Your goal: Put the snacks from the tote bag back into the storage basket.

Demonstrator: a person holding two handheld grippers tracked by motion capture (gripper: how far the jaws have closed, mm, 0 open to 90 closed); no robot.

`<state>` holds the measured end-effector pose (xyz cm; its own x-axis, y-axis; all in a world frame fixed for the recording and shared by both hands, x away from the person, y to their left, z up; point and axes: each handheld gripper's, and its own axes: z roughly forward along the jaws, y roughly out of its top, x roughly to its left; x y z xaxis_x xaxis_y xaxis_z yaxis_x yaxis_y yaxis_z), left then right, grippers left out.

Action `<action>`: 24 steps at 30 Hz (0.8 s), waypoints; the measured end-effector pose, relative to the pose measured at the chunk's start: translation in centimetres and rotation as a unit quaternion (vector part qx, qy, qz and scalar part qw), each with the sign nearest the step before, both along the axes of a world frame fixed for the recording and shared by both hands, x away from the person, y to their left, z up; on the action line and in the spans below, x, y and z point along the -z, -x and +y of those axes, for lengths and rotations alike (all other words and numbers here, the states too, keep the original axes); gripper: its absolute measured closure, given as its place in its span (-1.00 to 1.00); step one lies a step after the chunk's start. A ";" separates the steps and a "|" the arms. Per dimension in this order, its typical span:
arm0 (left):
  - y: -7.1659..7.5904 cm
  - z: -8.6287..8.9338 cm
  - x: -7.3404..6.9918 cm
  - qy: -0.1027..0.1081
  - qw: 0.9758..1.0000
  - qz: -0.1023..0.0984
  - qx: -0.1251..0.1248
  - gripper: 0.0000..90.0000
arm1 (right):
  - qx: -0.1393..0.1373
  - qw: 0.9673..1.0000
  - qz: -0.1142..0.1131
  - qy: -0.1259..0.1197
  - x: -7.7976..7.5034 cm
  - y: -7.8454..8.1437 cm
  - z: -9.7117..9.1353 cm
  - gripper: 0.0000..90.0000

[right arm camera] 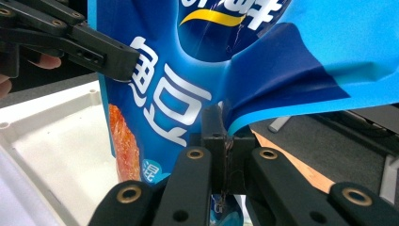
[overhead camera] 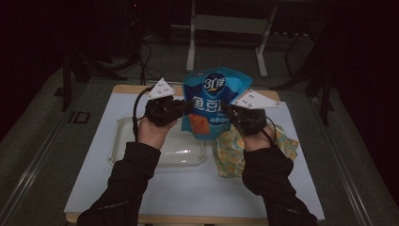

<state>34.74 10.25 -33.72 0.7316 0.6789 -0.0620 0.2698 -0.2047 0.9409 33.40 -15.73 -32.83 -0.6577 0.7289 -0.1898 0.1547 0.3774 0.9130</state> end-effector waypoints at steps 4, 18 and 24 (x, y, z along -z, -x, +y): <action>0.4 1.3 0.4 0.005 1.000 0.002 -0.009 0.96 | 0.002 1.000 0.003 -0.003 0.2 0.1 1.3 0.99; 1.9 5.8 0.5 0.001 0.999 0.004 -0.039 0.96 | -0.025 1.000 0.004 -0.005 0.5 0.3 5.8 0.99; 2.5 7.8 0.4 0.000 0.999 0.004 -0.050 0.96 | -0.035 0.999 0.005 -0.005 0.5 0.5 7.9 0.99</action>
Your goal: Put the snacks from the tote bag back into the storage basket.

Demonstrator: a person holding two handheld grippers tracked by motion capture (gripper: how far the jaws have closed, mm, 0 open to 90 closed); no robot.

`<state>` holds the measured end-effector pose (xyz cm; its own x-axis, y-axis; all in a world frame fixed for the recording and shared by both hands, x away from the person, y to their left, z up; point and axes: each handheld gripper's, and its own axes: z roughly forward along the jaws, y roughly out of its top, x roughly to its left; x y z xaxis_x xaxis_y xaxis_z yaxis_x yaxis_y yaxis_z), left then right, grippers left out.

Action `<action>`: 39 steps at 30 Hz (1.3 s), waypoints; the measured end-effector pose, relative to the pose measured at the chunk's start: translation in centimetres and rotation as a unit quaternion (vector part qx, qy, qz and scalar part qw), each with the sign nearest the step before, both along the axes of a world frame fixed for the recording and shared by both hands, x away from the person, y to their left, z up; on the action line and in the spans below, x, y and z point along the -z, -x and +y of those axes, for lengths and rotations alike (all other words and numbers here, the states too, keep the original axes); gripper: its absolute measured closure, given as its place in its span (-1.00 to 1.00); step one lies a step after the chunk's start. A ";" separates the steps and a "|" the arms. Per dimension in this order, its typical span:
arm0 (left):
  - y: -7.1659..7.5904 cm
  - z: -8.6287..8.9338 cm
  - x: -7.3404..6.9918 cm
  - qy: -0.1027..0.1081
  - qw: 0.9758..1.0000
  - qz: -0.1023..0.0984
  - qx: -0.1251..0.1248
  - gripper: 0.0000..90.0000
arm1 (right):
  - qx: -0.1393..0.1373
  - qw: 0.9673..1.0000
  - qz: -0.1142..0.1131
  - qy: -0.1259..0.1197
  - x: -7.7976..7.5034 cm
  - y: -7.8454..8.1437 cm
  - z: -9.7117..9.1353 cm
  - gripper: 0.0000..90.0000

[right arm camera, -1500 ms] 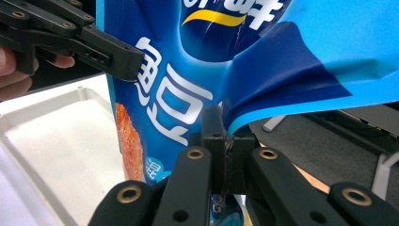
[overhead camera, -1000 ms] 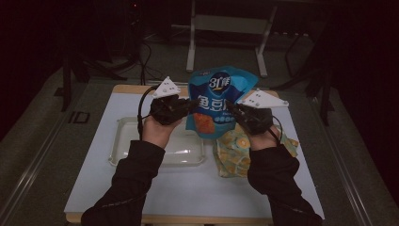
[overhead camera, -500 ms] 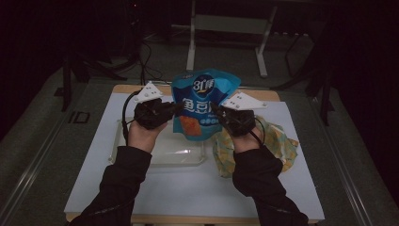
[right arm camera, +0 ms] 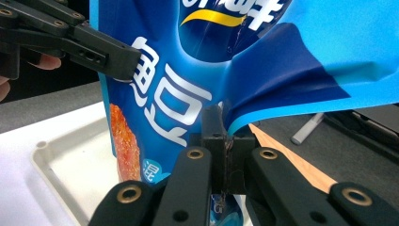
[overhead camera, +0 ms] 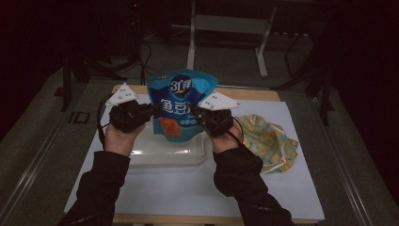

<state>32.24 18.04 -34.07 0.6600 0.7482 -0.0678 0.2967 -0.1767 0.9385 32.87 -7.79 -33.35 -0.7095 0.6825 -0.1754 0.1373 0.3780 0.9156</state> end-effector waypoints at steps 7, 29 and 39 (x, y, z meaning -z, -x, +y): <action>0.6 1.1 0.3 -0.002 1.000 -0.002 0.001 0.96 | -0.010 1.000 -0.001 -0.007 0.3 0.4 1.1 0.99; -0.7 0.8 7.1 0.023 0.999 0.035 0.018 0.96 | -0.013 0.999 0.028 0.011 6.1 -0.8 0.4 0.99; -1.5 0.3 9.4 0.030 0.998 0.046 0.020 0.96 | -0.015 0.999 0.037 0.018 8.4 -1.5 0.0 0.99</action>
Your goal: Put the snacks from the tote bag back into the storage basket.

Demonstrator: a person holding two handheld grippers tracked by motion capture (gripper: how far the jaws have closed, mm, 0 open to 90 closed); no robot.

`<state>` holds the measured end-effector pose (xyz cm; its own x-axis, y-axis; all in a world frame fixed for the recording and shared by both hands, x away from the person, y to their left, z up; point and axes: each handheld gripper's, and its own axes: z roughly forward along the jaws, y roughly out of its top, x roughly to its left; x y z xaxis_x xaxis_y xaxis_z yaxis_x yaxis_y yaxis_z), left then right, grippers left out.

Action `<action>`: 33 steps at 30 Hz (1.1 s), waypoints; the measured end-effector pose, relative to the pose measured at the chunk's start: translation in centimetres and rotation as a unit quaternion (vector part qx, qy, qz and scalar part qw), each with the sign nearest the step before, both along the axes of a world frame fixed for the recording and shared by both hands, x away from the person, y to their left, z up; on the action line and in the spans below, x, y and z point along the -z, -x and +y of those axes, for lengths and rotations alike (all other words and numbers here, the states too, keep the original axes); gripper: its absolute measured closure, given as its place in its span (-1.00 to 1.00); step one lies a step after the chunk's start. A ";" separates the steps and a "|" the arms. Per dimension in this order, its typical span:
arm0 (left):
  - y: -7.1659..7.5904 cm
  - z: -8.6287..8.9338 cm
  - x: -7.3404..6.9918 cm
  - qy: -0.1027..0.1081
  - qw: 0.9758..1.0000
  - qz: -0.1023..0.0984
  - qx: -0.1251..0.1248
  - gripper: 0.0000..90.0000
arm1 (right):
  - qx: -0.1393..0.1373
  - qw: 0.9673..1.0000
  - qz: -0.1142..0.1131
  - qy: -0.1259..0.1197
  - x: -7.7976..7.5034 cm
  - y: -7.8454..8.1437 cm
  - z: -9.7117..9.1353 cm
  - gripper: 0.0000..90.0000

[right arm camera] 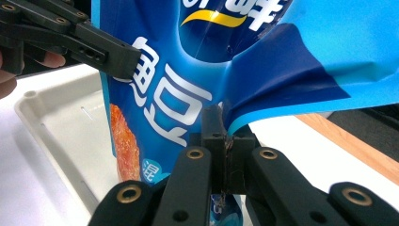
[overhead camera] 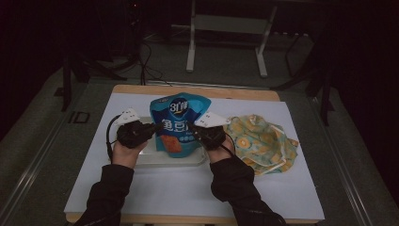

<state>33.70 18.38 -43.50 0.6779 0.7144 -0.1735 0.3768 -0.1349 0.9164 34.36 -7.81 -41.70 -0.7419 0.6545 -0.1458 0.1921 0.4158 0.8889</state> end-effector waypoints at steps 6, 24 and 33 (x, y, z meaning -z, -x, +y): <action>-0.1 -0.1 0.7 -0.003 1.000 0.006 0.003 0.96 | -0.003 1.000 0.010 -0.007 1.0 -0.3 -0.4 0.99; 0.4 0.6 1.9 0.010 1.000 0.000 0.014 0.90 | -0.018 1.000 0.013 -0.006 1.7 0.3 -0.5 0.98; 0.8 0.6 2.1 0.018 1.000 0.001 0.018 0.69 | -0.023 1.000 0.018 -0.011 1.6 0.5 -0.9 0.88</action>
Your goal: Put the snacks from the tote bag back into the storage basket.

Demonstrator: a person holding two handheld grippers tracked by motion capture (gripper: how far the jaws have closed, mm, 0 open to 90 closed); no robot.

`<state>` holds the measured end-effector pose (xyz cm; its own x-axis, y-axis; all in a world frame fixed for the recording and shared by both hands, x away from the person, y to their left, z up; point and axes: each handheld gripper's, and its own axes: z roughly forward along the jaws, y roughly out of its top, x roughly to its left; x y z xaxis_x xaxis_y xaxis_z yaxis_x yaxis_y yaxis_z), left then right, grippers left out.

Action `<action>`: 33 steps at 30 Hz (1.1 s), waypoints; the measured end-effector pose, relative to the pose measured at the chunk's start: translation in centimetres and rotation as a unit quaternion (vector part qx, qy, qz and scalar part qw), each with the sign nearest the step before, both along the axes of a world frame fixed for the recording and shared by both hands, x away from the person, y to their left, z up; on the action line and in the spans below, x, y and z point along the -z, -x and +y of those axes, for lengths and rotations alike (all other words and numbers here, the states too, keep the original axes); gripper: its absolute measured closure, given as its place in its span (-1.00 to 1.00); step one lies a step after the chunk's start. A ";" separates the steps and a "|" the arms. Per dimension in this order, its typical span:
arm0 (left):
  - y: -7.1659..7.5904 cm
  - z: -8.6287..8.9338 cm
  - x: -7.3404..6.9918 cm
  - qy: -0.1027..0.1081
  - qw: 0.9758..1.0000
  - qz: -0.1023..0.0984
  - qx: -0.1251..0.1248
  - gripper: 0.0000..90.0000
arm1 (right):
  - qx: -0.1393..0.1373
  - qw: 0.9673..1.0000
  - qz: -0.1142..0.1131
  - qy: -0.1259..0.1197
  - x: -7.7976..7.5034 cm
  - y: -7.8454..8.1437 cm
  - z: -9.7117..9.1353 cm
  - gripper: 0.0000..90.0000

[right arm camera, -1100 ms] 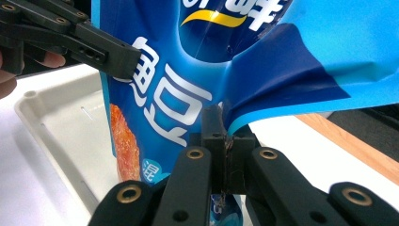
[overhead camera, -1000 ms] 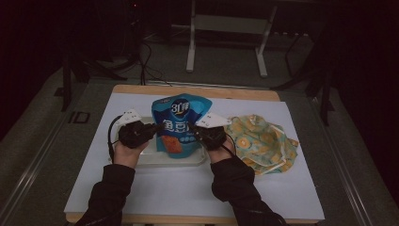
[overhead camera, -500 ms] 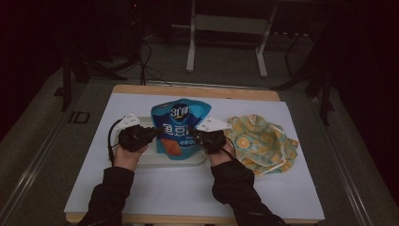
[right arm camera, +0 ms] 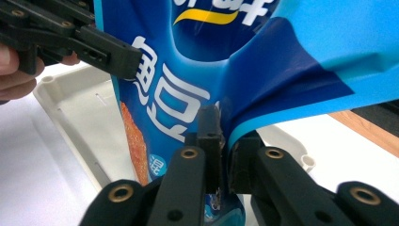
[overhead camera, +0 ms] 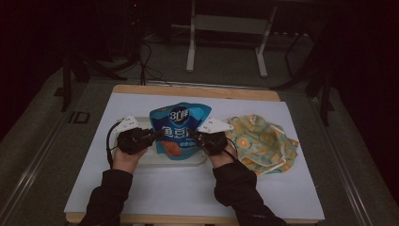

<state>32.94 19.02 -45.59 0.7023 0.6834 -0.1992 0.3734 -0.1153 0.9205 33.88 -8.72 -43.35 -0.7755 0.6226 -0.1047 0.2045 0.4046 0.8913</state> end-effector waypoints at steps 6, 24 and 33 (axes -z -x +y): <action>0.3 0.3 -0.3 0.009 1.000 -0.005 -0.005 0.46 | -0.006 1.000 0.001 0.000 -0.3 0.0 -0.3 0.67; 1.2 1.3 -0.2 0.019 0.999 0.020 0.018 -0.72 | -0.041 0.997 0.049 -0.036 -0.8 -0.5 -2.3 -0.23; 2.3 1.5 0.4 0.030 0.999 0.005 0.014 -0.86 | -0.053 0.997 0.045 -0.016 -0.8 0.0 -3.2 -0.62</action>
<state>30.60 20.48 -45.96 0.7189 0.6500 -0.2463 0.3792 -0.0698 0.9227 33.90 -11.93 -42.60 -0.8423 0.5388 -0.0130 0.2423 0.4001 0.8839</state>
